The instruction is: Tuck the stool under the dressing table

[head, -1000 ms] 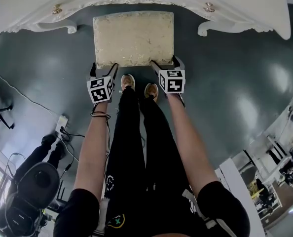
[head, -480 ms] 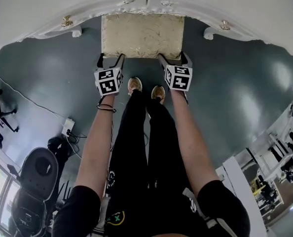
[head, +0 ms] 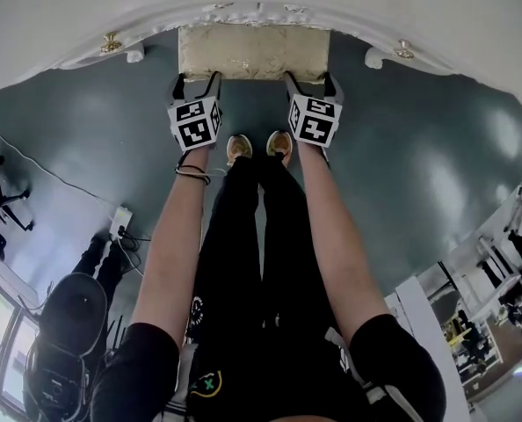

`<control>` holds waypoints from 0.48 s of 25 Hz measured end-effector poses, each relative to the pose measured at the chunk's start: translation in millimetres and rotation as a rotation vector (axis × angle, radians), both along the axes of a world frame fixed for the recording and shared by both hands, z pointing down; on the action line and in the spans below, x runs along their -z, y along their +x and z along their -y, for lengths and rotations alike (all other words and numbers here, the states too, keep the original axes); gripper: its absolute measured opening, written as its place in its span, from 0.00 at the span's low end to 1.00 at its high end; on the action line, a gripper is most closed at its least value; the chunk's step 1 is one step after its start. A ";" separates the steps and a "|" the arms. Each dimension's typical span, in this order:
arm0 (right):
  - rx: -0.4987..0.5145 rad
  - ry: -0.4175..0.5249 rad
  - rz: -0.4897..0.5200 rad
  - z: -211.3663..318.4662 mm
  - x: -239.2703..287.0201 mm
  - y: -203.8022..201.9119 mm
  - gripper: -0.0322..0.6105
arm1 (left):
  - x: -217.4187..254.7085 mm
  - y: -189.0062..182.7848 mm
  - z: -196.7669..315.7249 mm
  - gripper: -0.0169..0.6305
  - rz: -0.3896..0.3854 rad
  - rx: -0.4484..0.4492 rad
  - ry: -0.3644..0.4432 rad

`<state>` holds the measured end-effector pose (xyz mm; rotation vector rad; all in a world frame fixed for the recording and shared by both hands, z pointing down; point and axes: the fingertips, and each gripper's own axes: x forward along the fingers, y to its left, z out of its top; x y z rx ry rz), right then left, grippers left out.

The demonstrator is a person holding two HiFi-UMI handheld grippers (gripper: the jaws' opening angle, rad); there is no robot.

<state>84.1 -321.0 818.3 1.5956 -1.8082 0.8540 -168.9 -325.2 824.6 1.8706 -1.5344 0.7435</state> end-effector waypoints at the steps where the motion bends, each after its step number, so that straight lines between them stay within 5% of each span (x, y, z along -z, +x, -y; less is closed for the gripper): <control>1: -0.004 0.005 -0.004 4.5 0.1 0.8 0.70 | -0.1 0.8 3.0 0.56 -0.001 0.011 0.001; 12: -0.018 0.050 0.003 40.0 -0.3 6.8 0.70 | -0.6 5.5 32.9 0.56 -0.003 0.059 0.045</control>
